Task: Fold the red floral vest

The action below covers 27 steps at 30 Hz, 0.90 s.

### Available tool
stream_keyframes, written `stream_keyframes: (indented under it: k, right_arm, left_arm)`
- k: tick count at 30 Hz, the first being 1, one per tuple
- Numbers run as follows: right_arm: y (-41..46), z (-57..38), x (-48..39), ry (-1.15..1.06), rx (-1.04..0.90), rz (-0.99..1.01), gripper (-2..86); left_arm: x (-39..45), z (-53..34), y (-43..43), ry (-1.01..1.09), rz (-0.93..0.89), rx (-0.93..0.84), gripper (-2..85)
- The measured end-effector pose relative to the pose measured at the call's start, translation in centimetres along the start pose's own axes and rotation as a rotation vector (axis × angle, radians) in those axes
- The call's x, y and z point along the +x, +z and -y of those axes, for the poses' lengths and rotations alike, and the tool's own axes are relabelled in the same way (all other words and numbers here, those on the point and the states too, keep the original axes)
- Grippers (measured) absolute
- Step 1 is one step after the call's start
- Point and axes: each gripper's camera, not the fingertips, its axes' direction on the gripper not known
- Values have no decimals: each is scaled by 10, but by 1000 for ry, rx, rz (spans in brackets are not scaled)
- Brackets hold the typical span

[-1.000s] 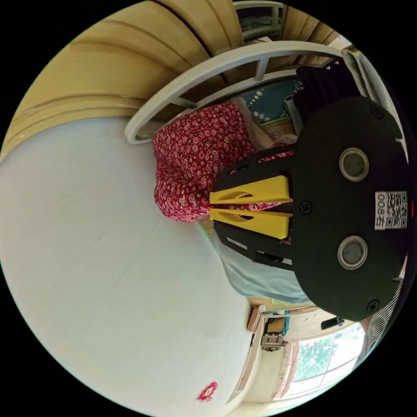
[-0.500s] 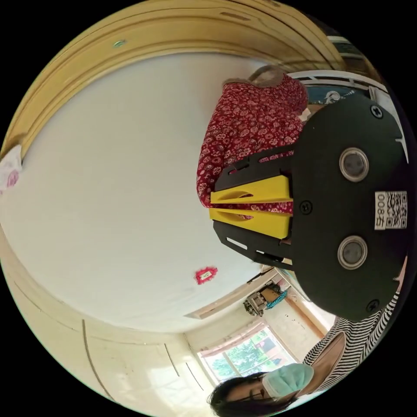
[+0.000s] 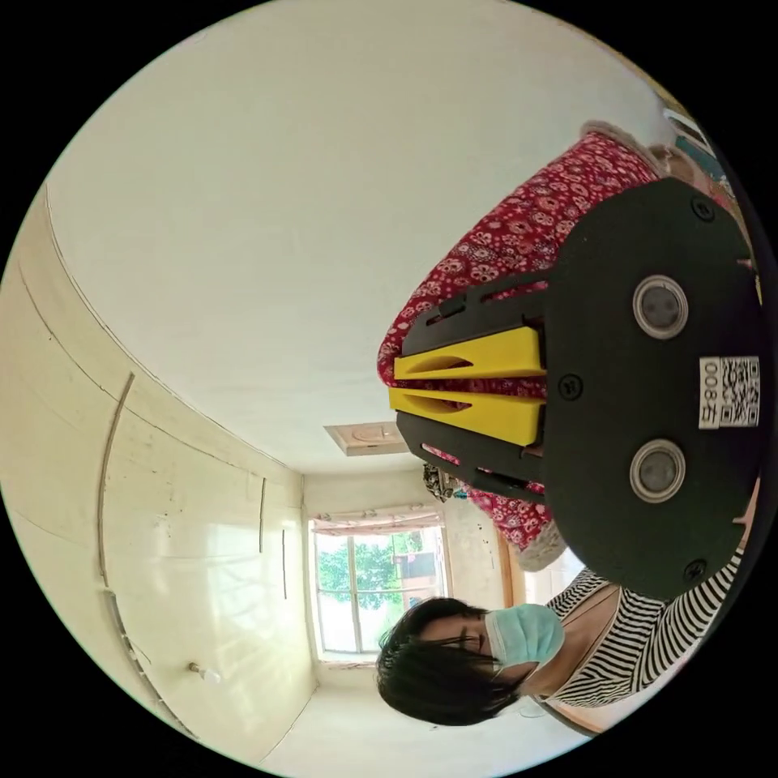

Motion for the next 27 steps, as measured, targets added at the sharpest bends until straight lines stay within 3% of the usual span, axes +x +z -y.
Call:
stream_keyframes:
  k: [6, 13, 22, 27]
  right_arm:
    - [81, -85, -28, 174, -8, 222, 8]
    - [141, -174, -46, 310, -2, 307, 10]
    - [183, -286, -17, 455, -200, -1, 16]
    - [227, -402, 52, 680, -502, -124, 19]
  left_arm:
    - [48, -26, -97, 57, 96, -5, 169]
    - [71, -71, -196, -9, 115, 36, 55]
    - [166, -66, -270, 205, 229, 155, 32]
    - [220, -47, -256, 319, 304, 76, 28]
